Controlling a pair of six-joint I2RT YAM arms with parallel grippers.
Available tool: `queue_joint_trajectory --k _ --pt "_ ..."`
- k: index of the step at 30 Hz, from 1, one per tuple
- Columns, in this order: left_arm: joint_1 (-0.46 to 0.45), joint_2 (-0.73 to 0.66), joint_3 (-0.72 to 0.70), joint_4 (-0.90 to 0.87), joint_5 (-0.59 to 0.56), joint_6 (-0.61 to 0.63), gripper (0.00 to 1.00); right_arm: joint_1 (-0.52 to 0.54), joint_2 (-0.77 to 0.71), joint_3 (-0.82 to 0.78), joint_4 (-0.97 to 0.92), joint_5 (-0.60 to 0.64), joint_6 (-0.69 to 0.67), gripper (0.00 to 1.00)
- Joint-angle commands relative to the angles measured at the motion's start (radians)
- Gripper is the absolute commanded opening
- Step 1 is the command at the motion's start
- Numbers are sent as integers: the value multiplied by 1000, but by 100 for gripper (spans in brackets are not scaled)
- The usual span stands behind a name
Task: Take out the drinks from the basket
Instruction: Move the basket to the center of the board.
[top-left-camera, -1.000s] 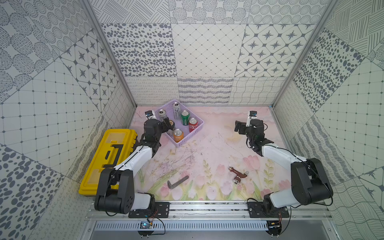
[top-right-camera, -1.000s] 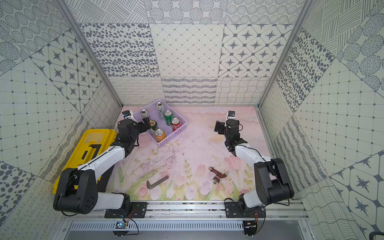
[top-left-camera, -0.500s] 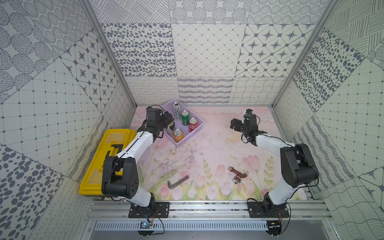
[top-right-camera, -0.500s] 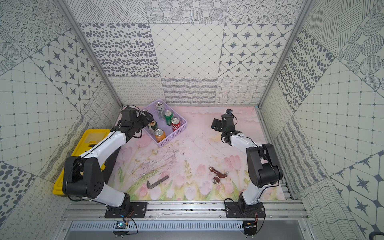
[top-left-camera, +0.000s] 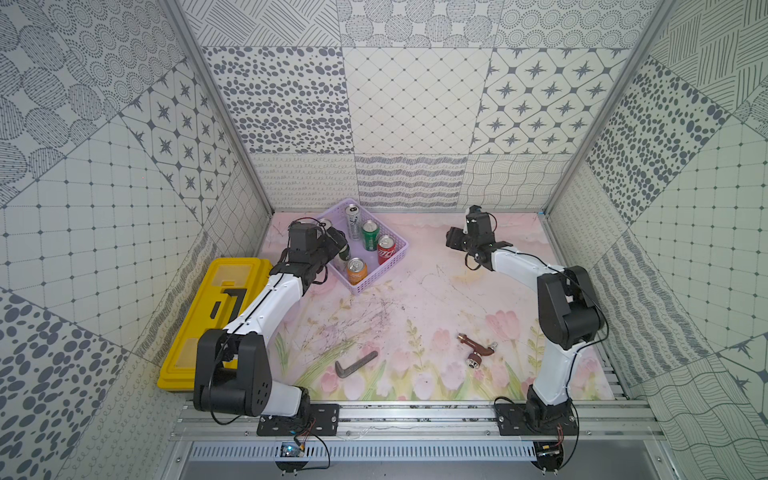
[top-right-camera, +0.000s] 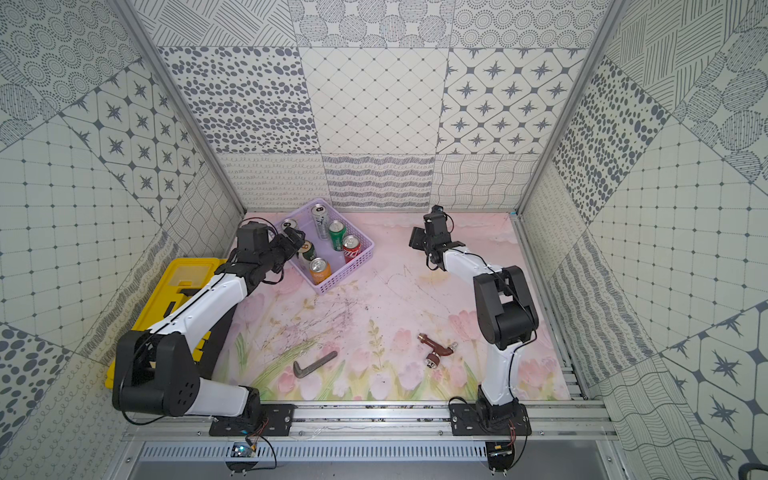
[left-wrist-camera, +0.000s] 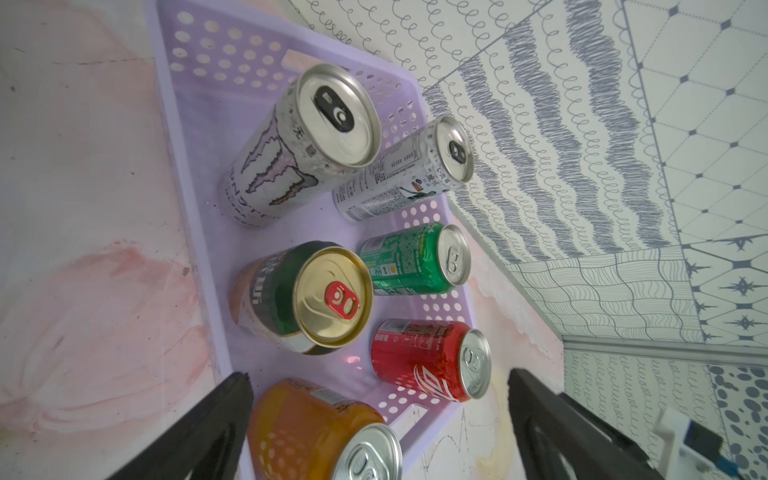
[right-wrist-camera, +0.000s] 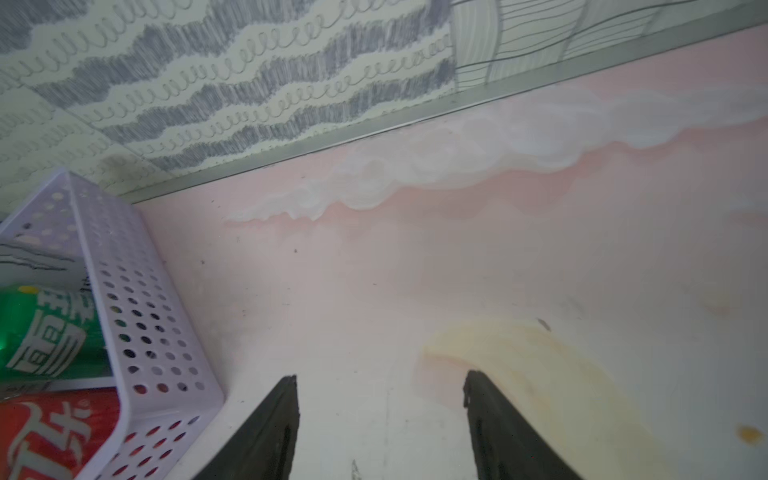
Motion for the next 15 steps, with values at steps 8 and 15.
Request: queue_joint_trajectory --k 8,15 --pt "-40 -44 -29 58 50 -65 100 111 216 414 -257 -305 -119 69" --pt "-56 -60 -9 -8 23 -66 100 181 353 658 -424 -202 -201 68"
